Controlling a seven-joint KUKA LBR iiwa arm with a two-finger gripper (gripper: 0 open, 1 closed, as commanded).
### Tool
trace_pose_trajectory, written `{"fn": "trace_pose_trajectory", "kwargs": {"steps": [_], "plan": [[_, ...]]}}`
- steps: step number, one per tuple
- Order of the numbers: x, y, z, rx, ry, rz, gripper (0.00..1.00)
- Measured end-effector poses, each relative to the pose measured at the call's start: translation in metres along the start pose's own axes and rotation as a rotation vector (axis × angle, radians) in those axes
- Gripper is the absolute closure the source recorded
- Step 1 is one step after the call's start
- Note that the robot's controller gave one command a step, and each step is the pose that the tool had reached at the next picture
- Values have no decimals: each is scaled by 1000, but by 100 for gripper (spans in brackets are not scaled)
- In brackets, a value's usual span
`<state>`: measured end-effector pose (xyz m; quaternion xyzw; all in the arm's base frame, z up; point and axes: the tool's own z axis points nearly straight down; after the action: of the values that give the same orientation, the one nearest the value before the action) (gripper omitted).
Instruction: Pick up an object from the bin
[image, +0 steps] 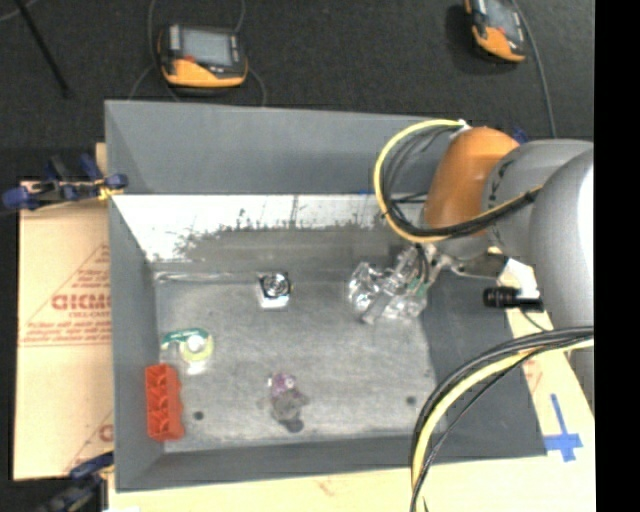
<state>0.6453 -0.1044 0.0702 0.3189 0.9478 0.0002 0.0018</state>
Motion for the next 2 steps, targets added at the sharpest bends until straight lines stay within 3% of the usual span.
{"fn": "trace_pose_trajectory", "kwargs": {"steps": [1, 2], "plan": [[-10, -23, -1, -3, 1, 153, 0], [-10, -25, -1, 1, 2, 149, 100]]}}
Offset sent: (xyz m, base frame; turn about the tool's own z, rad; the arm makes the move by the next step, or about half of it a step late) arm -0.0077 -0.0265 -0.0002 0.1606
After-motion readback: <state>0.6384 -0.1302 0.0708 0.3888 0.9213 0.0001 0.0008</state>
